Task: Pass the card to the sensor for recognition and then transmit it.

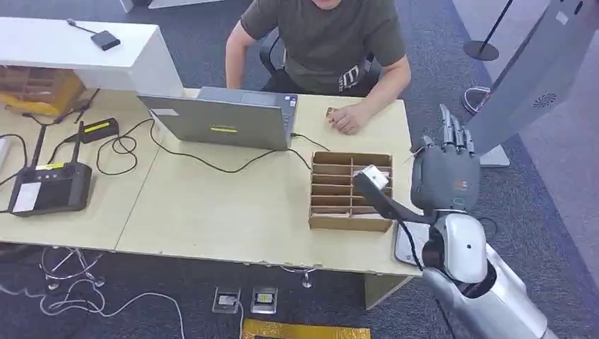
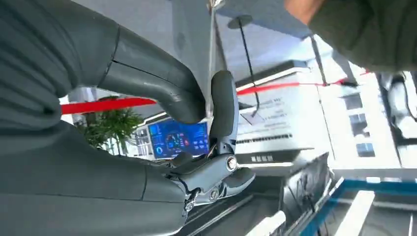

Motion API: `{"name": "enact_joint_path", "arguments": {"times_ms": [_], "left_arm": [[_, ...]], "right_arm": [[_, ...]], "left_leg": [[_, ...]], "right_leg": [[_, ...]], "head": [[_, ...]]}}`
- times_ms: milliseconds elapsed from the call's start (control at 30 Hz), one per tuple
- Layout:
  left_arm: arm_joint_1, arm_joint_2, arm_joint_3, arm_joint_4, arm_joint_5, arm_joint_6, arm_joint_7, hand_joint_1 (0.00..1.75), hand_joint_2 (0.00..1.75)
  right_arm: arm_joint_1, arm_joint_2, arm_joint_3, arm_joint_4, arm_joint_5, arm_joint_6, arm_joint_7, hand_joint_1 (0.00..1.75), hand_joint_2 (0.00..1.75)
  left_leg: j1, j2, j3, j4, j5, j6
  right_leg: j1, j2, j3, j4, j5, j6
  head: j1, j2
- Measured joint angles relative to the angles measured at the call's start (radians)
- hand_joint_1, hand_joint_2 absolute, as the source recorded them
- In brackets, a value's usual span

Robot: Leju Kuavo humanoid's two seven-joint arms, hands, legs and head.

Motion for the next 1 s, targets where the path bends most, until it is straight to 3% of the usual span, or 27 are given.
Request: {"name": "enact_joint_path", "arguments": {"times_ms": [667, 800, 1000], "left_arm": [[-0.002, 0.000, -0.021, 0.000, -0.022, -0.011, 0.007, 0.00, 0.00], [-0.003, 0.000, -0.025, 0.000, -0.026, -0.018, 0.007, 0.00, 0.00], [-0.004, 0.000, -0.032, 0.000, -0.034, -0.034, 0.011, 0.00, 0.00]], "right_arm": [[0.052, -0.095, -0.044, -0.204, 0.012, 0.058, 0.012, 1.75, 1.75], [0.053, -0.101, -0.041, -0.206, 0.030, 0.119, 0.012, 1.75, 1.75], [0.010, -0.111, -0.024, -0.178, 0.054, 0.312, 0.007, 1.75, 1.75]], "left_leg": [[0.000, 0.000, 0.000, 0.000, 0.000, 0.000], [0.000, 0.000, 0.000, 0.000, 0.000, 0.000], [0.000, 0.000, -0.001, 0.000, 0.000, 0.000]], "right_leg": [[0.000, 0.000, 0.000, 0.000, 0.000, 0.000], [0.000, 0.000, 0.000, 0.000, 0.000, 0.000], [0.000, 0.000, 0.000, 0.000, 0.000, 0.000]], "head": [[0.000, 0.000], [0.000, 0.000], [0.000, 0.000]]}}
